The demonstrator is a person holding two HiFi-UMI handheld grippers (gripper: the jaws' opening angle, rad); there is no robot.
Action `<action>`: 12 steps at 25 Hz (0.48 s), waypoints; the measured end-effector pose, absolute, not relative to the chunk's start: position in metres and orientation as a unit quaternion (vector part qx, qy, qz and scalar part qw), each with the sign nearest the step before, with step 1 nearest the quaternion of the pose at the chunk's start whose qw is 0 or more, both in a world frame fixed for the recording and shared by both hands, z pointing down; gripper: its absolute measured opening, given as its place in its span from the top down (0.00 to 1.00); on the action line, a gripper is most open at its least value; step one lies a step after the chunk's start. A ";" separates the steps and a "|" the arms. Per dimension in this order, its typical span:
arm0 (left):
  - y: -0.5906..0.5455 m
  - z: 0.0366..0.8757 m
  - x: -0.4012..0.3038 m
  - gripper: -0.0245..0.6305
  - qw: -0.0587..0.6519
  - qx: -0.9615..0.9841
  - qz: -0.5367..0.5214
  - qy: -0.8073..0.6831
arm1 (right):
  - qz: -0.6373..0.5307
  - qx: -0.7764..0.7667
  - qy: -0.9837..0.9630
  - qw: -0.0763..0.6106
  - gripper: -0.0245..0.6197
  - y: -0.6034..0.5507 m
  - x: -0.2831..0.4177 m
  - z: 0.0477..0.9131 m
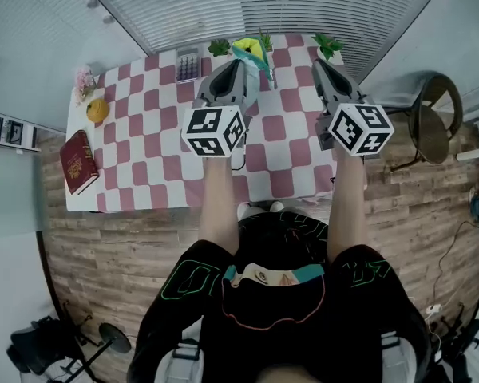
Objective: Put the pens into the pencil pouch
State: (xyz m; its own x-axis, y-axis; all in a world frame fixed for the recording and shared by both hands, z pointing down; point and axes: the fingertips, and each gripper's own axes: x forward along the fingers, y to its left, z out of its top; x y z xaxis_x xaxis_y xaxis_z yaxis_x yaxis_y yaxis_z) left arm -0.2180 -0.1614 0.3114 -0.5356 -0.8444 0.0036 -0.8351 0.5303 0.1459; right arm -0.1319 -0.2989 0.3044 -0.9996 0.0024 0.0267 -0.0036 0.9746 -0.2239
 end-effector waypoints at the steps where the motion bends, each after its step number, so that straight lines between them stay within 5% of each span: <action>1: -0.159 0.312 -0.220 0.96 0.036 0.470 -0.059 -0.880 | 0.115 0.006 -0.993 0.017 0.96 -0.301 -0.131 0.307; 12: -0.124 0.316 -0.226 0.96 0.021 0.334 -0.032 -0.942 | 0.069 0.060 -0.995 0.041 0.96 -0.311 -0.117 0.323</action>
State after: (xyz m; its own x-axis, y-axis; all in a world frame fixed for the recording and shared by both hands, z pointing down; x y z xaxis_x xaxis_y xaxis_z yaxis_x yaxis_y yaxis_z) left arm -0.2261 -0.1243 0.3158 -0.7766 -0.6297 0.0176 -0.6270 0.7754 0.0746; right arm -0.1173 -0.3105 0.3227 -0.9894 -0.1148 0.0893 -0.1260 0.9833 -0.1316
